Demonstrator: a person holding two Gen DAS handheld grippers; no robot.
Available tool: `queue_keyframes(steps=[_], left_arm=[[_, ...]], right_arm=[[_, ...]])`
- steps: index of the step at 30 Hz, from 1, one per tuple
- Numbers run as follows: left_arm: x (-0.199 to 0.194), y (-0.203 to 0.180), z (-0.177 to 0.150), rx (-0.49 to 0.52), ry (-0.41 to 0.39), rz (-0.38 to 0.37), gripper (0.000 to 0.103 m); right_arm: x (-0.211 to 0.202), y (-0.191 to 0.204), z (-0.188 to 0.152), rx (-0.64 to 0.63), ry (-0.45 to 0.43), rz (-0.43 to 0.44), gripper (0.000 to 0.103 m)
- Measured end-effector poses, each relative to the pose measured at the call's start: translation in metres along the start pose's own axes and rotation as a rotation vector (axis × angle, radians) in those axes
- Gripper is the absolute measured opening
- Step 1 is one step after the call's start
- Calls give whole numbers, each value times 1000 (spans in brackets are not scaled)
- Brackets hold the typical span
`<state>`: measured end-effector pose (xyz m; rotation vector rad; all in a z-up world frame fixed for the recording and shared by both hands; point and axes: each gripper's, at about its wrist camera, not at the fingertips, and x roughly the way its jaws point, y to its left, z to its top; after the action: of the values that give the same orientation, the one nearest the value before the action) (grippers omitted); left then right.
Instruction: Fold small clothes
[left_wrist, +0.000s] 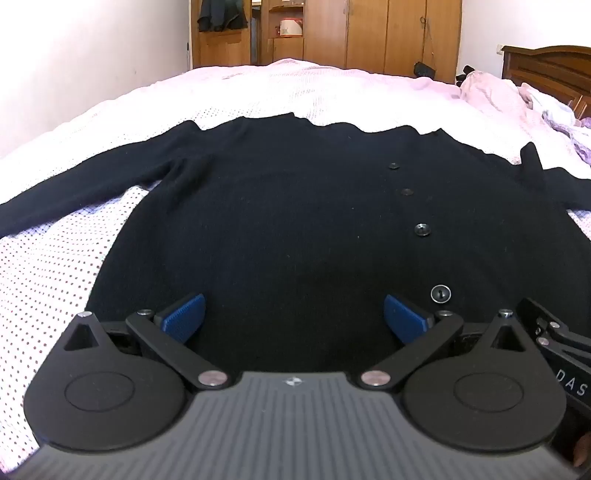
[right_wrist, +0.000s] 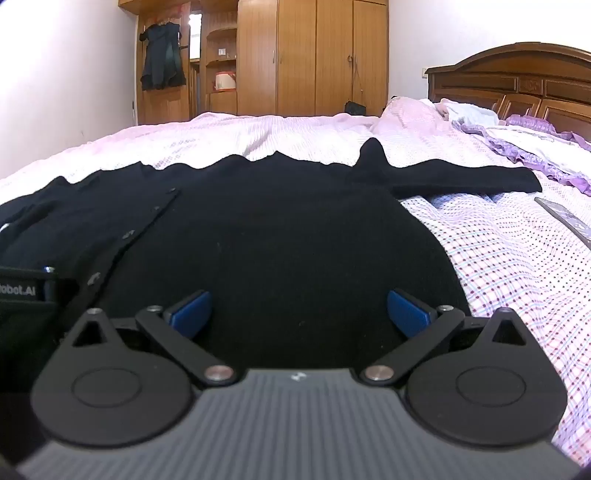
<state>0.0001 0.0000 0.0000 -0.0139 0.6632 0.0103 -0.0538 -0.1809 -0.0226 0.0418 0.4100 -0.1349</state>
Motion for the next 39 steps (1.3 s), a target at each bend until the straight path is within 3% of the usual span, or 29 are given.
queue_keyframes(steps=[39], left_arm=[[3,2,0,34,-13,24,103]], right_arm=[[3,5,-2,-27,4,-17,103]])
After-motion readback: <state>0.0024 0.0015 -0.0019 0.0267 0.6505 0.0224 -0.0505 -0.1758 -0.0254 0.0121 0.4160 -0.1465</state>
